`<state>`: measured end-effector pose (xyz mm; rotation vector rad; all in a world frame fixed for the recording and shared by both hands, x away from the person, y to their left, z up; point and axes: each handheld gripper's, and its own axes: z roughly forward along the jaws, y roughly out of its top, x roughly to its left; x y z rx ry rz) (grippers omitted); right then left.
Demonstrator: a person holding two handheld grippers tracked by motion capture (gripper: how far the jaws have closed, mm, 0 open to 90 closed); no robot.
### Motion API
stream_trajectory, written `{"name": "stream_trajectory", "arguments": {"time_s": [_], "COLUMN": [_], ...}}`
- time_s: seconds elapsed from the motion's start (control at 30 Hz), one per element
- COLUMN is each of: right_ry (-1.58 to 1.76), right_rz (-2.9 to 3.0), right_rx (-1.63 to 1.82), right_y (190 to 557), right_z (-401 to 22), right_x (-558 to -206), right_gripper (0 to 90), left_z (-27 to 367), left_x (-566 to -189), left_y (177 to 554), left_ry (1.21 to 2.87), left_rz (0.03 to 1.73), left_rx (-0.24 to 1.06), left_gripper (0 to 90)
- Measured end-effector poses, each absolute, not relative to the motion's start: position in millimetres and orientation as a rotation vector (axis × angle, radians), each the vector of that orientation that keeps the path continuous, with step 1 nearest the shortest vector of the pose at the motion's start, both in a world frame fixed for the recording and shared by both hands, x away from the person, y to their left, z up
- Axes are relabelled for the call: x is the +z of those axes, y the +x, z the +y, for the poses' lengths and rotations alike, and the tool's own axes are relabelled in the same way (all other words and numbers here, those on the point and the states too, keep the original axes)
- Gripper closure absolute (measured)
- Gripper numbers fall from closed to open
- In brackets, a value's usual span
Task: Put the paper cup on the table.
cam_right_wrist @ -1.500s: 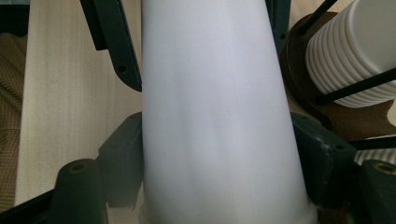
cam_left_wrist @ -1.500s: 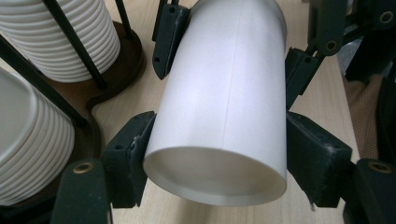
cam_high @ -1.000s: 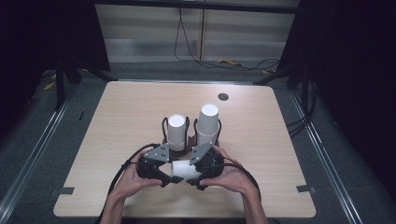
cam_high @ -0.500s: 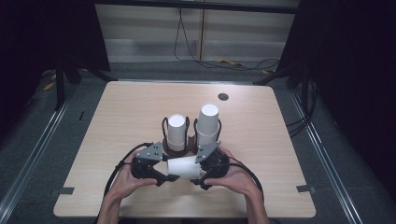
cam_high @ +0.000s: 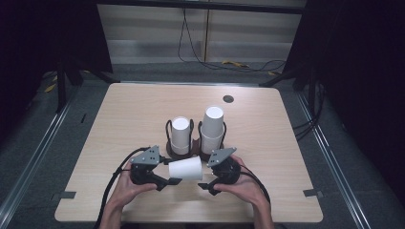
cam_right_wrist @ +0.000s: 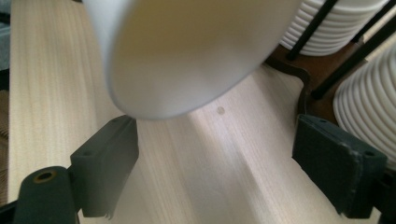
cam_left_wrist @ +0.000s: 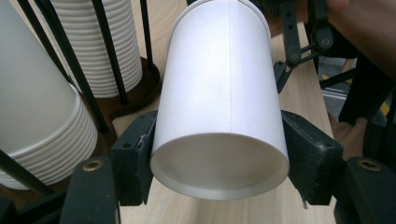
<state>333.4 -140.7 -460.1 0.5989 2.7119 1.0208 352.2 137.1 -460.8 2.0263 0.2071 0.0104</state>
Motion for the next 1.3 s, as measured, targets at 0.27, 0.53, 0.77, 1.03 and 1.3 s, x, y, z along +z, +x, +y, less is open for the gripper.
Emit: {"name": "stream_trajectory", "arguments": {"time_s": [0.27,0.53,0.77,1.03,1.3], "right_ry": [0.667,0.69,0.69,0.693,0.635], "right_rz": [2.648,2.578,2.53,2.424,2.362], "right_rx": [1.162,1.275,1.384,1.558,1.724], "right_y": [327.4,319.5,316.0,309.9,308.4], "right_z": [-153.6,-162.3,-166.3,-173.5,-173.0], "right_x": [-470.5,-474.2,-473.1,-475.1,-472.9], "right_gripper": [14.7,14.4,13.7,13.6,13.5], "left_z": [134.9,134.9,133.8,133.4,136.5], "left_x": [-467.8,-474.1,-477.2,-477.4,-479.3], "left_y": [350.6,347.2,345.5,345.3,344.5], "left_ry": [1.996,1.947,1.928,1.92,1.904], "left_rz": [0.201,0.204,0.213,0.201,0.197], "left_rx": [0.006,0.007,0.02,0.006,0.003], "left_gripper": [33.6,33.6,33.5,33.5,33.5]}}
